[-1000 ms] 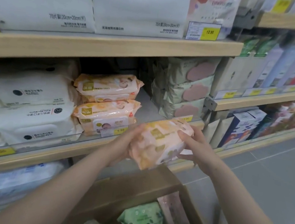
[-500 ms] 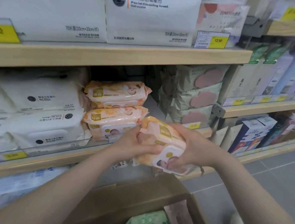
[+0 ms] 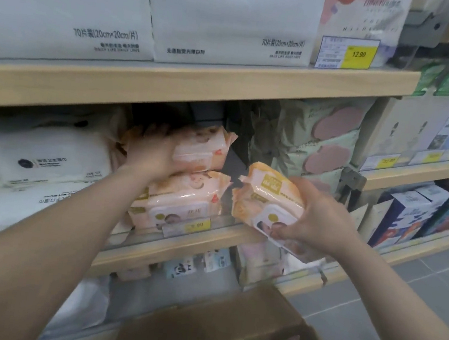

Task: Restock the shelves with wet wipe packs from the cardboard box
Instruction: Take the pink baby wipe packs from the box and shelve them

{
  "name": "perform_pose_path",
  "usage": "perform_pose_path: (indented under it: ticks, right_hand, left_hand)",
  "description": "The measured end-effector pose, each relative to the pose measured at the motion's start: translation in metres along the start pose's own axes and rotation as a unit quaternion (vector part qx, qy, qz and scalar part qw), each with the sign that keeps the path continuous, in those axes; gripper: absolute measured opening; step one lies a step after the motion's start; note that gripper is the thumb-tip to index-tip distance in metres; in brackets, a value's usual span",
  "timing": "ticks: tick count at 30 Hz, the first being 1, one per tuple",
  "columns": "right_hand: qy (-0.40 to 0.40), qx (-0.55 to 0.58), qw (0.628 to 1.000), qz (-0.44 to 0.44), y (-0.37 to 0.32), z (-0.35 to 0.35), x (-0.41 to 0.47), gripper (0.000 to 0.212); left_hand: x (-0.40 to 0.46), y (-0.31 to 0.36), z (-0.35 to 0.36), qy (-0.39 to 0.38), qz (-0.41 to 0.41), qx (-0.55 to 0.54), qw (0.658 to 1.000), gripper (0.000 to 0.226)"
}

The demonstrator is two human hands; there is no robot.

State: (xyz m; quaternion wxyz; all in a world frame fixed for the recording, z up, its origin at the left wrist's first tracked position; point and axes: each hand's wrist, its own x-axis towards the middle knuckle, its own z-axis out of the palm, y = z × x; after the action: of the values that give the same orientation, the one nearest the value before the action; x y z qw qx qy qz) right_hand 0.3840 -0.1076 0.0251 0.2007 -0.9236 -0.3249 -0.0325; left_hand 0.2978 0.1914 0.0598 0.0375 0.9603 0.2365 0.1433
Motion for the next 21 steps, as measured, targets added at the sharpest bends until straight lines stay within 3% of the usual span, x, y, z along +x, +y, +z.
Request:
perform_pose_path:
  ticks: [3, 8, 12, 16, 21]
  right_hand:
    - [0.018, 0.012, 1.0, 0.001, -0.012, 0.005, 0.012, 0.092]
    - [0.006, 0.031, 0.999, 0.002, -0.018, 0.011, 0.018, 0.088]
    - [-0.008, 0.054, 0.998, 0.016, -0.015, 0.017, 0.019, 0.093]
    - [-0.012, 0.065, 0.998, 0.025, -0.015, 0.018, 0.021, 0.093]
    - [-0.017, 0.056, 0.998, 0.032, -0.016, 0.017, 0.022, 0.094]
  left_hand:
    - [0.027, -0.008, -0.019, -0.059, -0.005, -0.117, 0.991, 0.087]
    - [0.043, -0.021, -0.026, -0.074, 0.02, -0.058, 0.995, 0.087]
    - [0.042, -0.034, -0.001, 0.004, 0.052, 0.079, 0.995, 0.087]
    - [0.045, -0.033, 0.003, -0.026, 0.03, 0.011, 0.999, 0.077]
    - [0.046, -0.031, -0.021, -0.027, 0.058, -0.008, 0.998, 0.058]
